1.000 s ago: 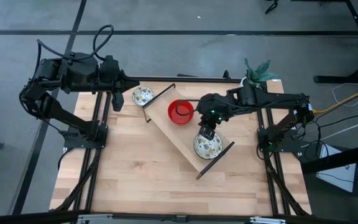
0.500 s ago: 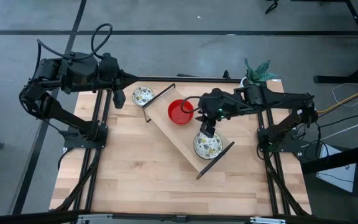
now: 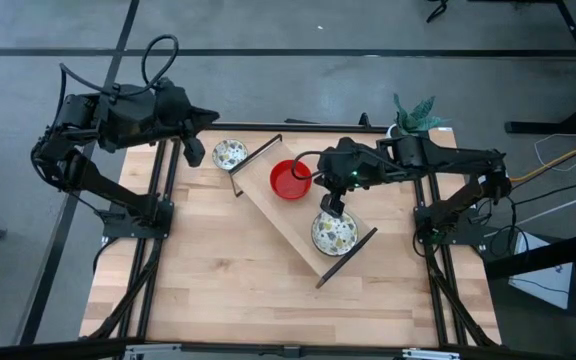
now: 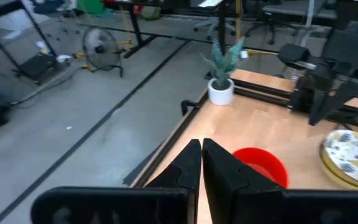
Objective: Pick & Place Mini bowls
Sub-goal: Stack the white patterned bowl on top of the other white patterned bowls on the shelf
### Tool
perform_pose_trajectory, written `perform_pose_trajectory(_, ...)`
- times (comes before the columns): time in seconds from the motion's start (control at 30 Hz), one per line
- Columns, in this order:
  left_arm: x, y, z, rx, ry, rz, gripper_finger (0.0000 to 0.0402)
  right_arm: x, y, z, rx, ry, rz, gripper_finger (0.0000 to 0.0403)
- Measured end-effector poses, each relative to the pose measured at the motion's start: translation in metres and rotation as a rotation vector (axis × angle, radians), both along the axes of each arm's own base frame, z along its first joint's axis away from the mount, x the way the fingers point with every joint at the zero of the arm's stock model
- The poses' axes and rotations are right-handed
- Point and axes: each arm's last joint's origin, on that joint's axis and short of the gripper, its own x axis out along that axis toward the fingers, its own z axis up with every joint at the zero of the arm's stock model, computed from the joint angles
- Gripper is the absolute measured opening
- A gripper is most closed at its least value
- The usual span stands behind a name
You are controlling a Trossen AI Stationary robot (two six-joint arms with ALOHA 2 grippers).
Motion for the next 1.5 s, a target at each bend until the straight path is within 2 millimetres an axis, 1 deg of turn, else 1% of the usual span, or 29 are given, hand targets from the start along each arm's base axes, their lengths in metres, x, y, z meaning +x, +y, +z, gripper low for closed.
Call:
perform_pose_trajectory(0.2,-0.003,0.004,0.000,0.040,0.020,0.066,0.0009,0.000,-0.001,0.000,-0.009,-0.001,-0.013,0.0004)
perform_pose_trajectory(0.27,-0.003,0.008,-0.004,0.041,0.036,0.088,0.0008,0.000,-0.002,0.000,-0.020,-0.003,-0.022,0.0005)
perform_pose_trajectory(0.43,0.007,0.021,-0.019,0.044,0.118,0.120,0.0011,0.002,-0.006,0.006,-0.069,-0.061,-0.055,0.0003)
perform_pose_trajectory(0.6,0.013,0.036,-0.032,0.010,0.174,0.117,0.0007,0.003,-0.014,0.010,-0.067,-0.103,-0.077,0.0002)
perform_pose_trajectory(0.73,0.019,0.049,-0.048,-0.038,0.237,0.086,0.0007,0.002,-0.020,0.011,-0.068,-0.102,-0.098,0.0001)
perform_pose_trajectory(0.93,0.021,0.068,-0.072,-0.073,0.376,0.068,0.0007,-0.004,-0.025,0.014,-0.066,-0.106,-0.115,0.0001)
perform_pose_trajectory(1.07,0.016,0.084,-0.085,-0.115,0.441,0.040,0.0006,-0.012,-0.026,0.018,-0.058,-0.111,-0.114,0.0001)
perform_pose_trajectory(1.2,0.007,0.104,-0.088,-0.154,0.409,0.032,0.0006,-0.020,-0.026,0.022,-0.041,-0.121,-0.128,0.0001)
perform_pose_trajectory(1.3,0.000,0.118,-0.092,-0.190,0.385,0.060,0.0008,-0.023,-0.026,0.023,-0.037,-0.122,-0.131,0.0001)
perform_pose_trajectory(1.37,-0.004,0.127,-0.096,-0.211,0.369,0.079,0.0010,-0.025,-0.026,0.024,-0.035,-0.124,-0.132,0.0001)
perform_pose_trajectory(1.5,-0.007,0.143,-0.110,-0.269,0.335,0.140,0.0018,-0.027,-0.026,0.024,-0.029,-0.114,-0.127,0.0003)
